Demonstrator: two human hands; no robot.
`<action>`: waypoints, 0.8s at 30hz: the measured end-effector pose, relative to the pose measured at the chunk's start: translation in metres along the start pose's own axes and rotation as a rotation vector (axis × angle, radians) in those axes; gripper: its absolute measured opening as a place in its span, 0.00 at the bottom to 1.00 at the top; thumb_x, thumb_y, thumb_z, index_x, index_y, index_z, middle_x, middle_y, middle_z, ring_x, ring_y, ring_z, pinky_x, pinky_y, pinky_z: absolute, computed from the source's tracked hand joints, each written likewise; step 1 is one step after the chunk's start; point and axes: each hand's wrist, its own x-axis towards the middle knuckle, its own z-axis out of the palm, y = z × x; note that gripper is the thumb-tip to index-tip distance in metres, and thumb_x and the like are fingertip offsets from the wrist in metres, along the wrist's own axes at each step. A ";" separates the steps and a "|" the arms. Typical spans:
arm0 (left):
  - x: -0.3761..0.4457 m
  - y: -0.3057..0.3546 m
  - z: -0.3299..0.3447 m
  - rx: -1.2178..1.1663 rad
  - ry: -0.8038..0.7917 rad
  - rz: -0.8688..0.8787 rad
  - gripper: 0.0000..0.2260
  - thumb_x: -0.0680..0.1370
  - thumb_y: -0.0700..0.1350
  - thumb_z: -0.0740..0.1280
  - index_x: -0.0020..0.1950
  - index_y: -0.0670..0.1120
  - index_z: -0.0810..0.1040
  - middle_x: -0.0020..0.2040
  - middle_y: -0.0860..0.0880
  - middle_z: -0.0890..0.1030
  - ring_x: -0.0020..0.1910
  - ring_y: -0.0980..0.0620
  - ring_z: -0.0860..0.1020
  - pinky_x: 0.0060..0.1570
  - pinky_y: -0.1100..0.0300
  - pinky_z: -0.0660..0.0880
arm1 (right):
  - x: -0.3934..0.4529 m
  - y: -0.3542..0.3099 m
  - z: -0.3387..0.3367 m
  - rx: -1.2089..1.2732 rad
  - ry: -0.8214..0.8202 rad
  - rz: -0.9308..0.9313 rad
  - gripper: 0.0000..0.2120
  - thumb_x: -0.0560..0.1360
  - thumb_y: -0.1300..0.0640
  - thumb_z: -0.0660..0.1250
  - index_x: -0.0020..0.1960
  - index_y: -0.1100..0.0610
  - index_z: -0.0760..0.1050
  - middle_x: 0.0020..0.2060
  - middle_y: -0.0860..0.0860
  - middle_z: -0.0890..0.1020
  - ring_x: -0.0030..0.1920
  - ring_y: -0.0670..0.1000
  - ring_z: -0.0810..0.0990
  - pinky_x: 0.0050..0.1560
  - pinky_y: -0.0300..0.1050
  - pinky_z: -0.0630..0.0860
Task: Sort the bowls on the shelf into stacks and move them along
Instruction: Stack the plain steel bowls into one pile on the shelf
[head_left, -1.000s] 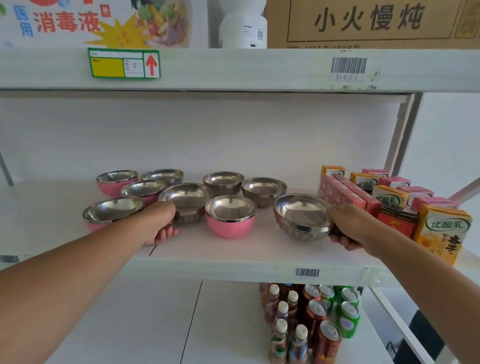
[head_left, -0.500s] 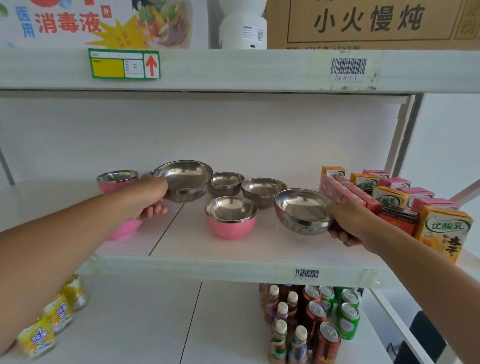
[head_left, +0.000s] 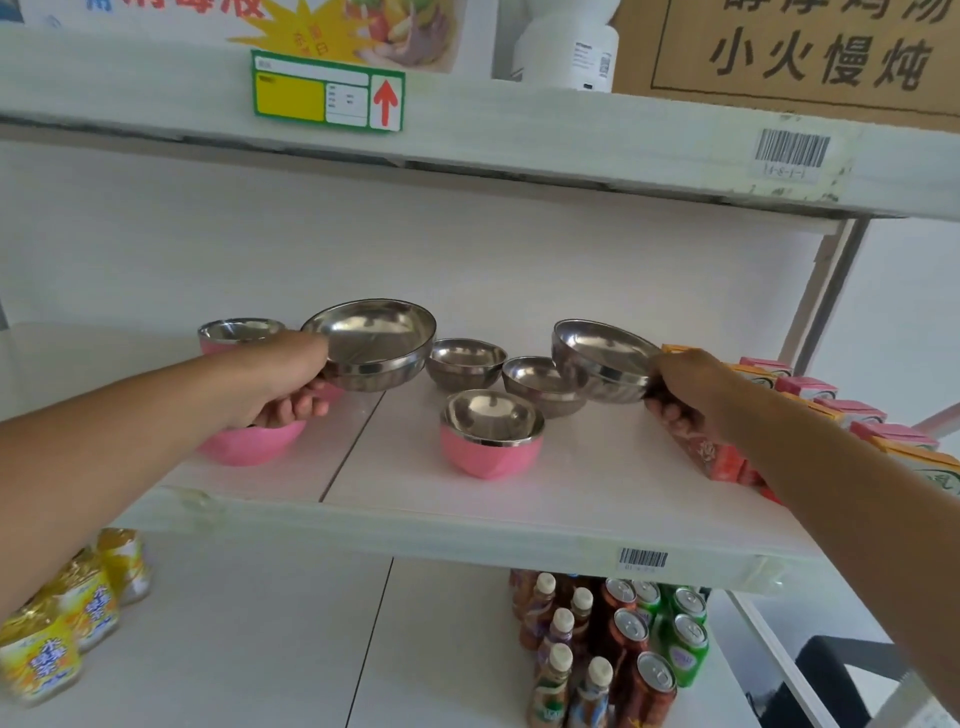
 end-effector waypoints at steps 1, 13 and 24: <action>0.000 -0.001 -0.001 0.004 -0.008 0.004 0.16 0.86 0.53 0.57 0.45 0.44 0.72 0.25 0.46 0.80 0.15 0.56 0.68 0.15 0.68 0.62 | 0.001 -0.005 0.005 -0.008 0.009 0.001 0.15 0.83 0.59 0.55 0.43 0.60 0.77 0.25 0.53 0.76 0.23 0.49 0.66 0.21 0.35 0.61; 0.013 0.025 0.006 0.036 -0.008 0.019 0.15 0.84 0.47 0.58 0.41 0.44 0.75 0.25 0.47 0.78 0.16 0.56 0.66 0.17 0.70 0.59 | 0.074 -0.025 0.039 -0.123 0.006 0.032 0.18 0.82 0.60 0.56 0.37 0.59 0.77 0.25 0.54 0.76 0.22 0.49 0.66 0.21 0.34 0.62; 0.041 0.069 0.042 0.096 -0.006 0.030 0.14 0.83 0.50 0.61 0.40 0.46 0.75 0.24 0.48 0.77 0.15 0.57 0.66 0.15 0.70 0.59 | 0.146 -0.008 0.066 -0.211 -0.038 -0.086 0.10 0.78 0.60 0.57 0.38 0.58 0.68 0.28 0.53 0.67 0.27 0.50 0.60 0.22 0.34 0.58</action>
